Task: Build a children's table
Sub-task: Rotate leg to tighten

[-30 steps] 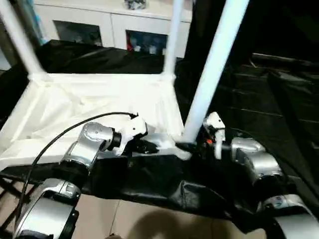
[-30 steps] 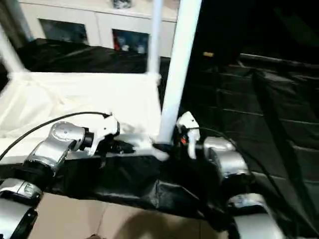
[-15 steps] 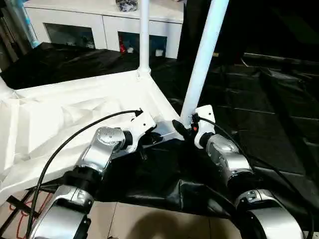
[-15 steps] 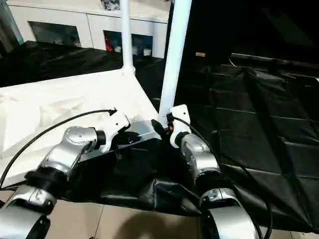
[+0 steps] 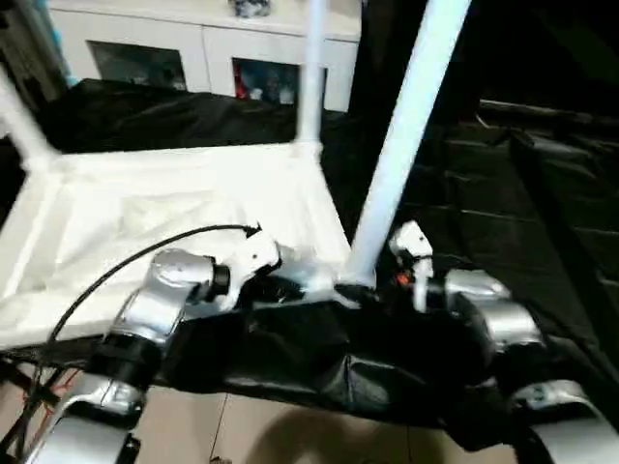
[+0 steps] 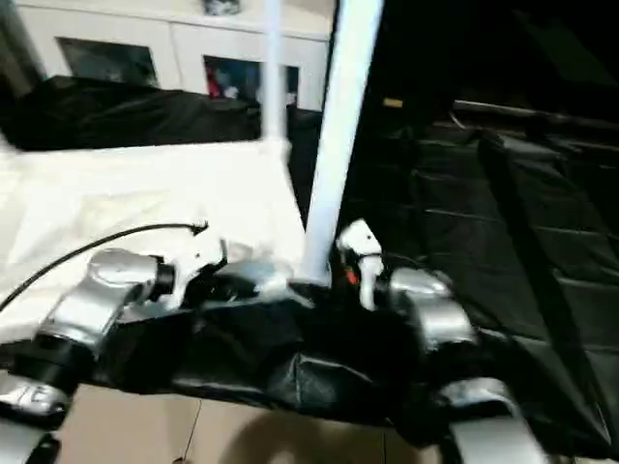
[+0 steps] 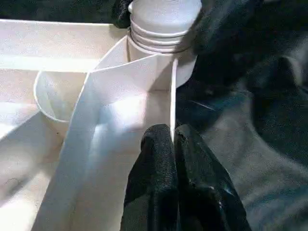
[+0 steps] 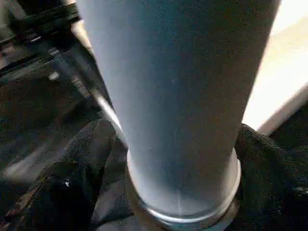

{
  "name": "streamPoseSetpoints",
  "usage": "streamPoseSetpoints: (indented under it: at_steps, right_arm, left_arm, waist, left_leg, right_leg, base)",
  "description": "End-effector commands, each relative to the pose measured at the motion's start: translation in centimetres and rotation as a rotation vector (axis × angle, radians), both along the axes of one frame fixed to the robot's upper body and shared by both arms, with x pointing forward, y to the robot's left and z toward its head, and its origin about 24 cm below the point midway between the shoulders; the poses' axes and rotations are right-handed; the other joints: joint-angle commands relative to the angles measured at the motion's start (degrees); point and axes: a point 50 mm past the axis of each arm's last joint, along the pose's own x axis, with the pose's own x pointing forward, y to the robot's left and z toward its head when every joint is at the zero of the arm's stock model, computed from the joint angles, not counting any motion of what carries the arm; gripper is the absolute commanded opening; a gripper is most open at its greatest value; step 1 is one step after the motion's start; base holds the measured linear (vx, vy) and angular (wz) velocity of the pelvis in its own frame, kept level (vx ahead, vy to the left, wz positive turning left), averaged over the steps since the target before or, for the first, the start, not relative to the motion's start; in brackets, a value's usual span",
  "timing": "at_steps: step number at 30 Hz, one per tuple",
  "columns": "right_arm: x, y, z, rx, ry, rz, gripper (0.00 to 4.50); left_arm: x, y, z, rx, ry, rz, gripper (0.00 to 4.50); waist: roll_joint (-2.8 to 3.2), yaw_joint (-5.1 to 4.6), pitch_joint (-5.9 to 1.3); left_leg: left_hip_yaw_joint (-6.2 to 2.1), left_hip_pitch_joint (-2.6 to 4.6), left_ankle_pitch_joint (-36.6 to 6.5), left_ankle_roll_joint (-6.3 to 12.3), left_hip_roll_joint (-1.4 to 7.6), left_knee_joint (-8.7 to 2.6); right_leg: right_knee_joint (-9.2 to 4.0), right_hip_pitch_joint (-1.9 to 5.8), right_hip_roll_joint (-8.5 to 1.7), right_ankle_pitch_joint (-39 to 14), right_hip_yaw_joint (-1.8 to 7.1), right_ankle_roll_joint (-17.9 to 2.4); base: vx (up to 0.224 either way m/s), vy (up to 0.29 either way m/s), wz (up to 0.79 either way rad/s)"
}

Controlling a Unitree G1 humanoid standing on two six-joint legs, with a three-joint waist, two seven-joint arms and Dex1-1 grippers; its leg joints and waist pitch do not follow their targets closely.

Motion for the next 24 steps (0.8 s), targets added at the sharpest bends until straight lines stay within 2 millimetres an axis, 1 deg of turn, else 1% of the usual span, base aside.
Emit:
streamPoseSetpoints:
  at_steps: [1, 2, 3, 4, 6, 7, 8, 9, 10, 12, 13, 14, 16, 17, 18, 19, 20, 21, 22, 23, 24]
  right_arm:
    - [-1.2, 0.8, -0.9, -0.001, 0.071, 0.117, 3.84]
    - [-1.2, 0.8, -0.9, -0.001, 0.071, 0.117, 3.84]
    - [-1.3, 0.7, -0.9, 0.0, 0.079, 0.129, 3.84]
    - [-1.4, 0.7, -0.9, 0.001, 0.094, 0.148, 3.6]
    - [-1.6, 0.7, -0.8, 0.002, 0.102, 0.161, 3.53]
    - [-1.6, 0.7, -0.8, 0.002, 0.102, 0.161, 3.53]
    - [-1.7, 0.7, -0.8, 0.003, 0.107, 0.165, 3.35]
    - [-1.7, 0.7, -0.8, 0.004, 0.108, 0.166, 3.2]
    - [-1.7, 0.7, -0.8, 0.005, 0.106, 0.158, 3.2]
    - [-1.7, 0.7, -0.9, 0.01, 0.107, 0.147, 3.01]
    - [-1.7, 0.8, -1.0, 0.012, 0.112, 0.146, 2.91]
    - [-1.7, 0.8, -1.0, 0.012, 0.112, 0.146, 2.82]
    - [-1.8, 1.1, -1.0, 0.026, 0.105, 0.139, 2.75]
    - [-1.7, 1.2, -0.9, 0.038, 0.103, 0.128, 2.73]
    - [-1.4, 1.4, -0.9, 0.052, 0.091, 0.09, 2.72]
    - [-1.3, 1.5, -0.9, 0.054, 0.088, 0.074, 2.71]
    - [-0.8, 1.7, -1.0, 0.057, 0.085, 0.014, 2.7]
    - [-0.5, 2.0, -1.2, 0.057, 0.086, -0.035, 2.7]
    - [-0.5, 2.0, -1.2, 0.057, 0.086, -0.035, 2.7]
    - [0.3, 2.3, -1.6, 0.019, 0.074, -0.157, 2.7]
    - [0.7, 2.5, -1.9, -0.005, 0.067, -0.222, 2.7]
  left_arm:
    - [0.0, -0.4, 0.2, -0.012, 0.005, -0.035, 0.0]
    - [0.0, -0.4, 0.2, -0.012, 0.005, -0.035, 0.0]
    - [0.0, -0.2, 0.2, -0.009, 0.009, -0.042, 0.0]
    - [-0.1, 0.0, 0.3, -0.01, 0.022, -0.06, 0.0]
    - [-0.2, 0.1, 0.4, -0.013, 0.03, -0.07, 0.0]
    - [-0.2, 0.1, 0.4, -0.013, 0.03, -0.07, 0.0]
    - [-0.1, 0.1, 0.4, -0.012, 0.031, -0.071, 0.0]
    - [-0.1, 0.1, 0.4, -0.012, 0.03, -0.07, 0.0]
    - [-0.1, 0.0, 0.4, -0.014, 0.032, -0.069, 0.0]
    - [0.0, -0.1, 0.3, -0.018, 0.03, -0.065, 0.0]
    - [0.0, -0.2, 0.3, -0.024, 0.028, -0.058, 0.0]
    - [0.0, -0.2, 0.3, -0.024, 0.028, -0.058, 0.0]
    - [0.1, -0.3, 0.2, -0.031, 0.023, -0.041, 0.0]
    - [0.1, -0.4, 0.2, -0.032, 0.018, -0.033, 0.0]
    - [0.3, -0.7, 0.1, -0.035, 0.006, -0.006, 0.0]
    - [0.3, -0.8, 0.1, -0.037, 0.003, 0.002, 0.0]
    - [0.4, -1.2, 0.0, -0.041, -0.002, 0.027, 0.0]
    - [0.6, -1.4, 0.0, -0.042, -0.004, 0.051, 0.0]
    - [0.6, -1.4, 0.0, -0.042, -0.004, 0.051, 0.0]
    - [0.8, -2.2, -0.2, -0.042, -0.007, 0.097, 0.0]
    - [0.9, -2.6, -0.3, -0.041, -0.008, 0.122, 0.0]
  waist:
    - [0.5, 0.41, -3.16]
    - [0.49, 0.46, -3.21]
    - [1.11, 0.55, -3.15]
    - [1.01, 0.41, -3.21]
    - [0.91, 0.53, -3.24]
    - [1.57, 0.47, -3.28]
    - [1.55, 0.47, -3.34]
    - [1.36, 0.51, -3.33]
    - [1.34, 0.54, -3.37]
    - [1.17, 0.59, -3.36]
    - [0.9, 0.58, -3.38]
    - [1.02, 0.63, -3.31]
    - [0.73, 0.59, -3.3]
    - [0.86, 0.65, -3.27]
    - [0.44, 0.7, -3.22]
    - [0.52, 0.71, -3.1]
    - [0.38, 0.69, -3.12]
    - [0.47, 0.56, -2.99]
    - [0.4, 0.23, -2.87]
    - [0.38, 0.14, -2.85]
    - [0.53, -0.25, -2.8]
  left_leg:
    - [0.05, 0.05, -14.3, 2.94, 1.67, -3.34]
    - [0.05, 0.05, -14.3, 2.86, 1.67, -3.31]
    - [-0.07, 0.04, -14.4, 2.56, 1.65, -3.39]
    - [-0.01, 0.12, -14.9, 2.3, 1.64, -3.35]
    - [-0.05, -0.03, -14.0, 2.29, 1.61, -3.35]
    - [0.0, 0.19, -14.3, 2.05, 1.63, -3.32]
    - [-0.03, 0.13, -14.3, 1.97, 1.61, -3.25]
    - [-0.02, 0.03, -14.0, 2.1, 1.51, -3.21]
    - [-0.01, 0.03, -13.6, 2.2, 1.51, -3.19]
    - [-0.03, -0.02, -13.0, 2.3, 1.51, -3.15]
    - [0.01, -0.05, -12.7, 2.44, 1.53, -3.13]
    - [-0.03, -0.08, -12.7, 2.42, 1.53, -3.16]
    - [0.01, -0.01, -13.1, 2.41, 1.57, -3.16]
    - [-0.02, 0.01, -13.1, 2.39, 1.59, -3.19]
    - [-0.02, -0.08, -13.0, 2.49, 1.57, -3.19]
    - [-0.05, -0.04, -13.6, 2.3, 1.58, -3.28]
    - [-0.07, 0.0, -13.8, 2.09, 1.58, -3.3]
    - [-0.15, 0.14, -14.9, 1.55, 1.56, -3.38]
    - [-0.37, 0.01, -16.1, 1.0, 1.45, -3.53]
    - [-0.39, 0.1, -16.4, 0.88, 1.43, -3.52]
    - [-0.46, 0.17, -16.8, 0.27, 1.4, -3.54]
  right_leg:
    - [-4.18, 2.87, -3.22, -11.7, 2.52, -13.3]
    - [-4.13, 2.92, -3.25, -11.7, 2.52, -13.3]
    - [-4.1, 2.9, -3.3, -11.9, 2.49, -13.3]
    - [-4.27, 2.91, -3.25, -11.9, 2.5, -13.3]
    - [-4.06, 3.04, -3.25, -11.0, 2.49, -13.4]
    - [-4.2, 2.91, -3.2, -10.2, 2.52, -13.8]
    - [-4.02, 3.03, -3.19, -9.5, 2.5, -14.1]
    - [-3.94, 3.13, -3.14, -8.8, 2.47, -14.4]
    - [-3.91, 3.16, -3.21, -8.7, 2.47, -14.5]
    - [-3.86, 3.22, -3.28, -8.9, 2.45, -14.5]
    - [-3.87, 3.23, -3.28, -9.2, 2.44, -14.4]
    - [-3.89, 3.2, -3.31, -9.6, 2.43, -14.3]
    - [-4.0, 3.14, -3.32, -10.7, 2.44, -13.9]
    - [-4.0, 3.12, -3.36, -10.9, 2.45, -13.8]
    - [-3.99, 3.1, -3.41, -11.7, 2.47, -13.4]
    - [-4.22, 2.94, -3.49, -13.7, 2.47, -12.9]
    - [-4.3, 2.91, -3.55, -14.6, 2.47, -12.6]
    - [-4.48, 2.62, -3.64, -16.6, 2.56, -12.2]
    - [-4.73, 2.71, -3.75, -19.5, 2.47, -11.4]
    - [-4.93, 2.66, -3.73, -20.7, 2.47, -10.9]
    - [-4.97, 2.4, -3.76, -22.0, 2.51, -10.6]
  base:
    - [0.0, 0.0, 0.0]
    - [0.0, 0.0, 0.0]
    - [0.0, 0.0, 0.0]
    - [0.0, 0.0, 0.0]
    - [0.0, 0.0, 0.0]
    - [0.0, 0.0, 0.0]
    - [0.0, 0.0, 0.0]
    - [0.0, 0.0, 0.0]
    - [0.0, 0.0, 0.0]
    - [0.0, 0.0, 0.0]
    - [0.0, 0.0, 0.0]
    - [0.0, 0.0, 0.0]
    - [0.0, 0.0, 0.0]
    - [0.0, 0.0, 0.0]
    - [0.0, 0.0, 0.0]
    - [0.0, 0.0, 0.0]
    - [0.0, 0.0, 0.0]
    - [0.0, 0.0, 0.0]
    - [0.0, 0.0, 0.0]
    - [0.0, 0.0, 0.0]
    - [0.0, 0.0, 0.0]
